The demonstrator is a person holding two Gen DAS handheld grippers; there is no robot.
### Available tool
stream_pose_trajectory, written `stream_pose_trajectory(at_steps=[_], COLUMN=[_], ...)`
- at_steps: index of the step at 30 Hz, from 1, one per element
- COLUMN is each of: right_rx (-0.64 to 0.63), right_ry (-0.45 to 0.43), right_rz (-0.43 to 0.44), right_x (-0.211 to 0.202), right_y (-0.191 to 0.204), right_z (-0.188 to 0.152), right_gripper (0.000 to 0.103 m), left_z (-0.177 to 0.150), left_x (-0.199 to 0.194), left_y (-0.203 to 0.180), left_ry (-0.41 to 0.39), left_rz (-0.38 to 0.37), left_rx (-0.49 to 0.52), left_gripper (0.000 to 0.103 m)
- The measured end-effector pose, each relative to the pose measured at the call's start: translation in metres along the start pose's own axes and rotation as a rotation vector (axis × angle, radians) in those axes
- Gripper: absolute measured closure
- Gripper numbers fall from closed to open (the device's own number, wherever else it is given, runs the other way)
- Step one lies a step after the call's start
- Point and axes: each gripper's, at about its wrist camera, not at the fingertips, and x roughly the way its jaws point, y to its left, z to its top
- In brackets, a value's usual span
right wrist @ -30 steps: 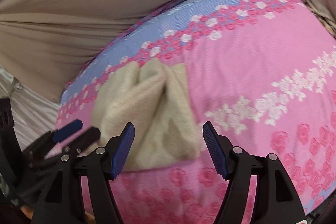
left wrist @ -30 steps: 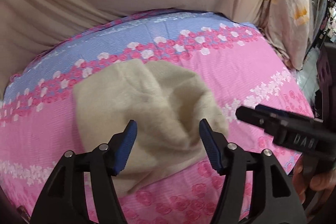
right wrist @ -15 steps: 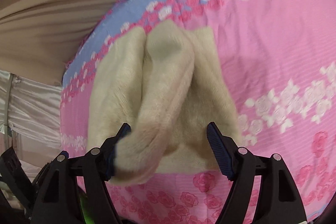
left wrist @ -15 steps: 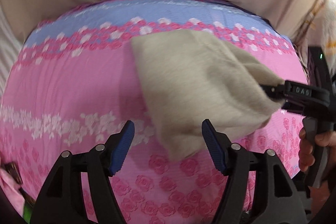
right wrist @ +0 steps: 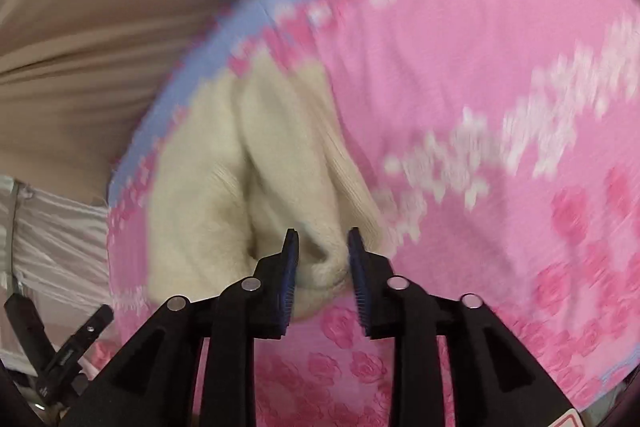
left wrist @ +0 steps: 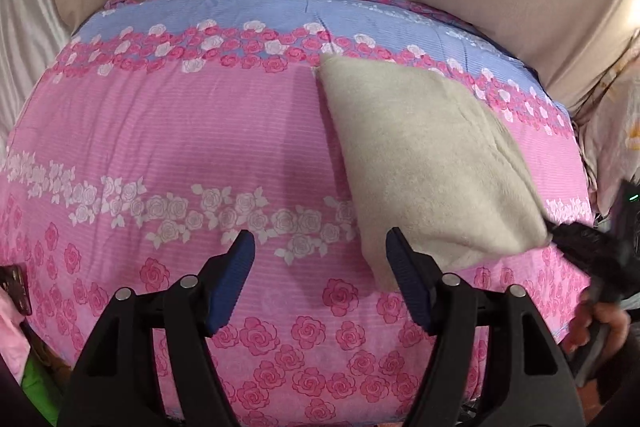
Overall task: Fold small clothes
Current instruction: 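Grasp one end of the folded sweater with the right tool, then the left tool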
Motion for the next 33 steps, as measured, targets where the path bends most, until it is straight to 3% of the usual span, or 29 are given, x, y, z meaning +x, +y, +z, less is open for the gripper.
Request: stream_pose_trajectory(at_steps=[2,4,7,9,11,12,13,15,17,19,21,23,24,26,29,30,31,33], right_rx=[-0.140,-0.275,-0.344,-0.332,-0.268,-0.256,-0.266,-0.272,-0.283,-0.306,-0.361,-0.309,-0.265,-0.246,-0.301,-0.316,-0.322,-0.349], right_ry=[-0.019,0.041,0.148,0.247,0.329,0.316,0.294,0.247,0.194,0.132,0.152,0.304,0.279,0.174,0.034,0.030,0.054,0.163], right_rz=[0.023,0.033,-0.028,-0.045,0.012,0.047,0.090,0.185,0.231,0.163,-0.014,-0.078,-0.043,-0.018,-0.031,-0.045,-0.057,-0.134], right_x=[-0.012,0.005,0.058,0.096,0.111,0.103,0.090,0.061,0.031,0.017,0.045,0.092,0.092,0.064,0.023,0.022,0.030,0.071], right_y=[0.035,0.070,0.091,0.092,0.088,0.094,0.102,0.119,0.128,0.118,0.087,0.048,0.038,0.049,0.068,0.069,0.068,0.055], right_z=[0.011,0.022,0.027,0.029,0.032,0.035,0.039,0.051,0.062,0.063,0.048,0.027,0.020,0.022,0.020,0.017,0.014,0.001], right_gripper=[0.032,0.032,0.032,0.047,0.083,0.084,0.087,0.090,0.091,0.091,0.087,0.088,0.088,0.079,0.078,0.074,0.058,0.054], left_z=[-0.001,-0.002,-0.007,-0.013,-0.022,-0.025,-0.028,-0.032,-0.026,-0.019,-0.019,-0.026,-0.032,-0.033,-0.030,-0.028,-0.027,-0.019], left_x=[0.005,0.012,0.022,0.035,0.057,0.072,0.084,0.105,0.094,0.077,0.075,0.089,0.091,0.083,0.063,0.057,0.054,0.048], left_y=[-0.003,-0.010,-0.028,-0.040,-0.054,-0.059,-0.063,-0.062,-0.043,-0.023,-0.007,-0.004,-0.006,-0.010,-0.014,-0.016,-0.018,-0.023], left_ry=[0.013,0.043,0.088,0.125,0.152,0.163,0.179,0.218,0.192,0.145,0.134,0.205,0.214,0.189,0.143,0.127,0.117,0.100], left_rz=[-0.006,-0.027,-0.105,-0.149,-0.190,-0.175,-0.155,-0.096,-0.183,-0.201,-0.189,-0.206,-0.192,-0.175,-0.175,-0.169,-0.164,-0.143], left_rx=[0.008,0.019,0.084,0.122,0.157,0.177,0.196,0.208,0.107,0.042,0.012,0.010,0.039,0.076,0.078,0.083,0.089,0.107], left_gripper=[0.032,0.032,0.029,0.029,0.029,0.034,0.055,0.079,0.083,0.092,0.091,0.090,0.089,0.088,0.085,0.080,0.072,0.067])
